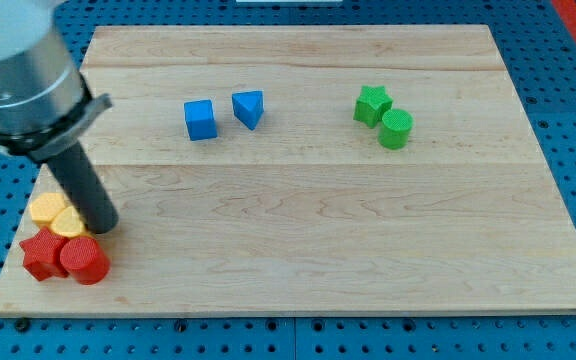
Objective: Push the yellow heart into the yellow hexagon
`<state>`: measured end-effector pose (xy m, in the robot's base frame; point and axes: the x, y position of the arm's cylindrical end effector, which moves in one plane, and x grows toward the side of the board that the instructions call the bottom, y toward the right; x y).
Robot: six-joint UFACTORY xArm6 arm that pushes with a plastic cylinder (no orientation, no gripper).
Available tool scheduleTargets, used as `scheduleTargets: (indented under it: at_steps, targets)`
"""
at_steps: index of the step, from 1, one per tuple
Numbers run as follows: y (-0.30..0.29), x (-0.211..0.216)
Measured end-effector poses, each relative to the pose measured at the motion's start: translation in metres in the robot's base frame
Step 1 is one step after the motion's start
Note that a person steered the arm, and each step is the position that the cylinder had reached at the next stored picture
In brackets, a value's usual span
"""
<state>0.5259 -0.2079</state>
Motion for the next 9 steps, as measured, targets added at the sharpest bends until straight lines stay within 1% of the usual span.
scheduleTargets:
  at_steps: [1,2,3,5,6,8,9]
  targets:
    - [0.005,0.000]
    - [0.053,-0.005]
    - [0.068,-0.013]
    - [0.068,-0.014]
    - [0.068,-0.028]
    - [0.068,-0.105]
    - [0.074,-0.135]
